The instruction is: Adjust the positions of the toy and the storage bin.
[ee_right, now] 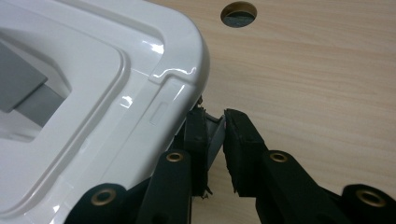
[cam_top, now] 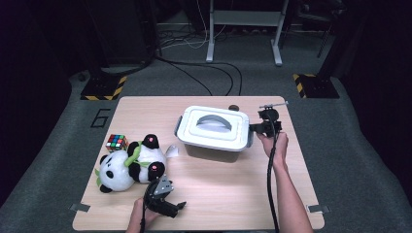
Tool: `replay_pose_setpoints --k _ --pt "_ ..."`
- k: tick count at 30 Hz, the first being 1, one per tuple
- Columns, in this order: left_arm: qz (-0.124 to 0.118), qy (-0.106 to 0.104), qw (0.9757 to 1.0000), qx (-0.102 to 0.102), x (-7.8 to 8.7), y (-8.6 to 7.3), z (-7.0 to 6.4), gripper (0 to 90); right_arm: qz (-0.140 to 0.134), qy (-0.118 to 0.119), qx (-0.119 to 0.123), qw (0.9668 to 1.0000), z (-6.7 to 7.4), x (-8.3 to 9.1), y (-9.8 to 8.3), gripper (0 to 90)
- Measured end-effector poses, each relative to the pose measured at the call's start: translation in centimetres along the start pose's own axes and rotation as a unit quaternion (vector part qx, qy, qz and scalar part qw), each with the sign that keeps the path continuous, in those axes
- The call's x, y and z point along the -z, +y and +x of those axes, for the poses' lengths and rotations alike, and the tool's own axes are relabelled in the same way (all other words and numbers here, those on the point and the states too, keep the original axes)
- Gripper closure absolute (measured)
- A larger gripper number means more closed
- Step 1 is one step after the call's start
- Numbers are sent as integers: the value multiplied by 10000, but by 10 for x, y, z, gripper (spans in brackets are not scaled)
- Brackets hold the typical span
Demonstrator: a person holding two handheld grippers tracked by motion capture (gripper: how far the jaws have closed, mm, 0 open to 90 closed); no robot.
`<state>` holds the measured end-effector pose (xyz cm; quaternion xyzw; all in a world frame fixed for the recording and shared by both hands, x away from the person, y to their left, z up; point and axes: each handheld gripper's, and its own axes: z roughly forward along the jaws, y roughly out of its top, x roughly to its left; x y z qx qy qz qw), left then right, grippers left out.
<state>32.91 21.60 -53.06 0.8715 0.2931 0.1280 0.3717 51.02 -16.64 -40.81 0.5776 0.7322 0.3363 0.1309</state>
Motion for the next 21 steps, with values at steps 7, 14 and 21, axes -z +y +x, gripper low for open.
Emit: replay_pose_setpoints --k 7,14,21 --pt "3 -1 10000 -1 0 0 0 55 -40 11 5 10000 -2 9 -7 561" --pt "1 1 10000 8 0 0 0 56 -153 -13 383 9991 -1 26 -5 237" --pt "9 -3 10000 1 0 0 0 56 -146 248 1219 9921 25 36 6 141"
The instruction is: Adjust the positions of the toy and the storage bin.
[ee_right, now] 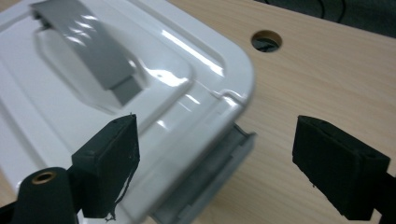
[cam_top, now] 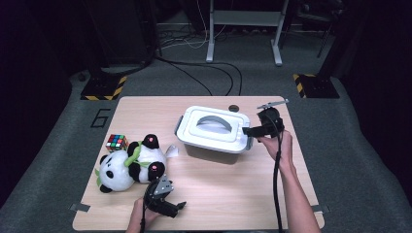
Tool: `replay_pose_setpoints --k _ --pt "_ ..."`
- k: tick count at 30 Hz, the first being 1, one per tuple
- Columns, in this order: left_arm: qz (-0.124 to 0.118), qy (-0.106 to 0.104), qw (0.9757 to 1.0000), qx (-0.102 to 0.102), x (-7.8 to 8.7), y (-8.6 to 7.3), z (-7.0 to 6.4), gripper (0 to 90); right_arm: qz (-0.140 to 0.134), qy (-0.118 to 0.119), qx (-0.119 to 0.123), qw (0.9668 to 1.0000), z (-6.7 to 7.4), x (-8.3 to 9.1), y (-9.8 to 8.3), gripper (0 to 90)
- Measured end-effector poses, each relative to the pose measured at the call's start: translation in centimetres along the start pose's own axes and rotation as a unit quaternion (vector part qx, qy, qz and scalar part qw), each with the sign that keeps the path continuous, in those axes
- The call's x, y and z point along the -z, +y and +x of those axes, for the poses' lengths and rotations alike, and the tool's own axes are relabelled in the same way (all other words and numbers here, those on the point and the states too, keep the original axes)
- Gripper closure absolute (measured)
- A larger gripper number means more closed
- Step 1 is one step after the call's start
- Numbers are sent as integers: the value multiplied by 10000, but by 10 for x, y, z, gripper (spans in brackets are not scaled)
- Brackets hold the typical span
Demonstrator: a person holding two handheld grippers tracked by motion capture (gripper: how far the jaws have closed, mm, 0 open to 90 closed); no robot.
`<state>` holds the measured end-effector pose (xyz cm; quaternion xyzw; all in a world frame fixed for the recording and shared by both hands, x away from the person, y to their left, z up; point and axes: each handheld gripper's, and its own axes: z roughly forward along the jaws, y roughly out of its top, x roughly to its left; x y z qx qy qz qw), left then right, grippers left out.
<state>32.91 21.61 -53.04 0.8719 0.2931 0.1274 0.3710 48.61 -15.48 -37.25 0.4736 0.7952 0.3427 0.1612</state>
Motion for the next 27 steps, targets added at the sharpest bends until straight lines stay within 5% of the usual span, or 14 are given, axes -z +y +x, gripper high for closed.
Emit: replay_pose_setpoints --k 10,18,22,27 --pt "0 -3 10000 -19 0 0 0 56 41 534 986 9937 37 -24 29 234" --pt "5 -8 10000 -21 0 0 0 58 301 928 1294 9868 48 -49 42 441" --pt "-8 -7 10000 1 0 0 0 58 315 641 1313 9888 52 -52 41 610" --pt "-7 -7 10000 0 0 0 0 59 310 647 1427 9872 53 -50 37 629"
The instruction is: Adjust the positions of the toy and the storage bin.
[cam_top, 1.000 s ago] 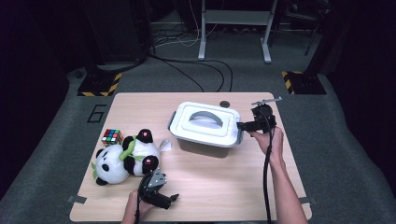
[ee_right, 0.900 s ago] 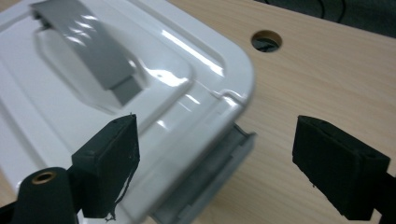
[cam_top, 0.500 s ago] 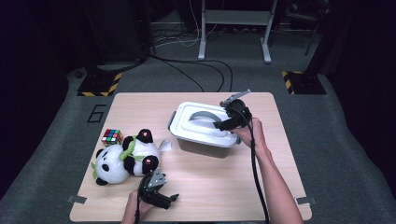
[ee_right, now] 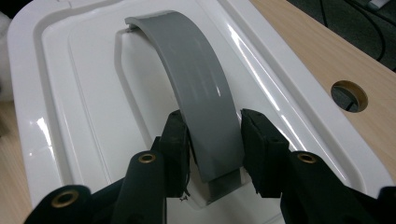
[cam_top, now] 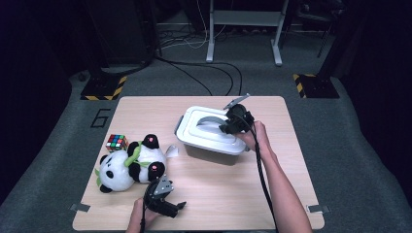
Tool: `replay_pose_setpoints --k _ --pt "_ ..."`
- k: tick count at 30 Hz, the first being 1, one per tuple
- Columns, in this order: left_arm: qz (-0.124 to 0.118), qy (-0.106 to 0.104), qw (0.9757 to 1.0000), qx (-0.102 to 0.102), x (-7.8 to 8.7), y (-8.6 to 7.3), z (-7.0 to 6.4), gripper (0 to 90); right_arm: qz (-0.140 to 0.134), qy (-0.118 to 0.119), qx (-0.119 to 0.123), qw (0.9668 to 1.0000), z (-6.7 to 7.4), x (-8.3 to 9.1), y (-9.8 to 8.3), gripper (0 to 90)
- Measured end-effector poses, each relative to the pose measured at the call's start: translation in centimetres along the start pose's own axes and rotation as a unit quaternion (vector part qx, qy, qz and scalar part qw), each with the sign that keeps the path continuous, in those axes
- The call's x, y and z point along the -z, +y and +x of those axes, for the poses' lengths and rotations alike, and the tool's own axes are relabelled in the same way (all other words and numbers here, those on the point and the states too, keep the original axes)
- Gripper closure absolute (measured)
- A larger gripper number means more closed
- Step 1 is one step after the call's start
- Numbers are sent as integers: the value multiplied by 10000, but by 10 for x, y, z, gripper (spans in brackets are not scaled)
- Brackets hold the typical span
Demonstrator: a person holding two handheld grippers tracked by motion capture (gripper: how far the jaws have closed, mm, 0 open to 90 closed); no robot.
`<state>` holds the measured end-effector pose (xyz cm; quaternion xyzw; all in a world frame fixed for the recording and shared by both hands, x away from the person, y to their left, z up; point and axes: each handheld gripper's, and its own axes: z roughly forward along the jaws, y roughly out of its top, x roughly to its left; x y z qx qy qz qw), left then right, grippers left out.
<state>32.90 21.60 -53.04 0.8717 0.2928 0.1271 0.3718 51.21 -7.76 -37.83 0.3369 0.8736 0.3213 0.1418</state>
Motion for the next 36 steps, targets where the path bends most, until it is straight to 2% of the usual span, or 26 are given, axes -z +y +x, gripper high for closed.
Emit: replay_pose_setpoints --k 3,9,16,18,20,23,27,28,29,30,32,34,36 --pt "-1 0 10000 0 0 0 0 58 32 -43 3 10000 5 1 -1 637" --pt "-11 20 10000 12 0 0 0 65 79 -207 -208 9995 18 3 -2 641" --pt "-33 -3 10000 -46 1 0 0 84 -48 -260 -397 9989 29 7 -10 643" --pt "-31 -4 10000 -45 1 0 0 84 18 -286 -357 9990 30 8 -9 626" --pt "-16 -6 10000 -45 1 0 0 84 -3 -228 -288 9993 30 7 -6 493" --pt "-32 -21 10000 -38 1 0 0 84 -98 -260 -136 9995 30 5 1 452" --pt "-46 -32 10000 -29 1 -1 0 86 -221 -95 138 9996 31 0 18 475" --pt "-39 -32 10000 -39 1 0 0 87 -195 2 165 9997 31 -1 22 486" --pt "-39 -32 10000 -39 1 0 0 90 -195 2 165 9997 31 -1 22 486" --pt "-32 -34 10000 -43 1 0 0 90 -110 70 261 9996 32 -5 30 518" --pt "-30 -32 10000 -31 1 0 -1 90 -75 110 395 9991 33 -6 33 543" --pt "-34 -33 10000 -40 1 0 0 91 -7 13 495 9988 33 -8 35 595" --pt "-24 -36 10000 -60 1 0 0 90 -15 56 415 9991 32 -7 35 616"
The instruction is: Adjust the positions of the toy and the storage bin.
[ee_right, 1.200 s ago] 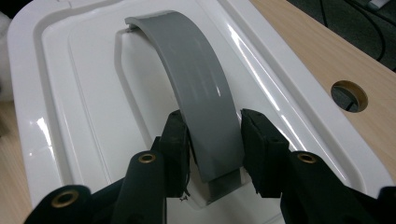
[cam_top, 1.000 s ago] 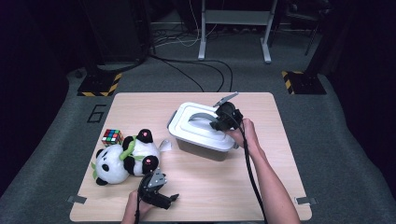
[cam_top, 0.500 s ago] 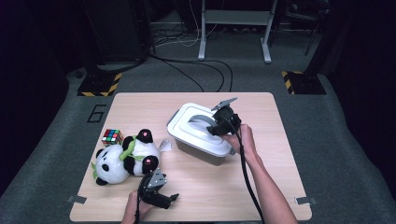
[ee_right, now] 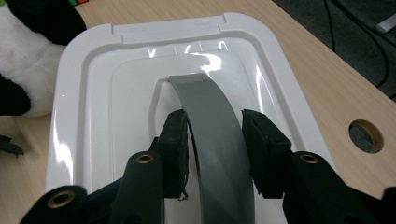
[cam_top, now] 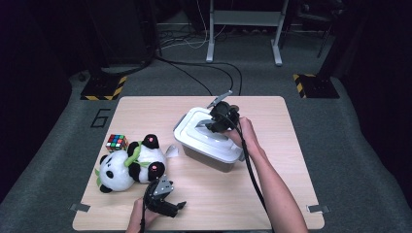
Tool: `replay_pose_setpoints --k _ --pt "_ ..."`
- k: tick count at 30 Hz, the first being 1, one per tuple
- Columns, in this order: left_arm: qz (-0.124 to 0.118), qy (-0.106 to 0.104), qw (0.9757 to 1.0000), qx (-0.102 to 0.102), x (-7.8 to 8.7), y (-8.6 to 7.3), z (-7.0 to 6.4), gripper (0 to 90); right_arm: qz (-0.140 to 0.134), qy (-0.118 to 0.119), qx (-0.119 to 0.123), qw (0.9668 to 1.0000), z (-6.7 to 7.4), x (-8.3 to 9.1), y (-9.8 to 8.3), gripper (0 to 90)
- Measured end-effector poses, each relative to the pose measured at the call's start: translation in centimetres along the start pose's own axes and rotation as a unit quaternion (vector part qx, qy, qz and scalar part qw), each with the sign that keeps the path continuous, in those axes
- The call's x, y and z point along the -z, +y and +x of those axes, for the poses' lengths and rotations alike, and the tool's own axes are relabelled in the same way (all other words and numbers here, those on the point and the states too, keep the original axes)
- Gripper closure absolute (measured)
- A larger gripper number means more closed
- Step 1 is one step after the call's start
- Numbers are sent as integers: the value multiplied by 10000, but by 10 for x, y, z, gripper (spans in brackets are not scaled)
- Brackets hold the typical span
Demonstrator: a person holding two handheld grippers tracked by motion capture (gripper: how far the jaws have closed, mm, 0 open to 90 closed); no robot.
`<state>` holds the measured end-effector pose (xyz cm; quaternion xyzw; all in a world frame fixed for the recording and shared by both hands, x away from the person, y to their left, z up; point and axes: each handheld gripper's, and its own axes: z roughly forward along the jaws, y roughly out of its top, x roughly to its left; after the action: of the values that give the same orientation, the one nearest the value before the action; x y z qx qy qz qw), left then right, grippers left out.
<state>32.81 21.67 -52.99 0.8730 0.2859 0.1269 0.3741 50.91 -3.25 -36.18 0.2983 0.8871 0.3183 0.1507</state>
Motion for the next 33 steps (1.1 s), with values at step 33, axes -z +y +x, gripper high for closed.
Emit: replay_pose_setpoints --k 33 --pt "-41 -4 10000 4 0 0 -1 104 -158 -234 -897 9956 41 -22 21 667"
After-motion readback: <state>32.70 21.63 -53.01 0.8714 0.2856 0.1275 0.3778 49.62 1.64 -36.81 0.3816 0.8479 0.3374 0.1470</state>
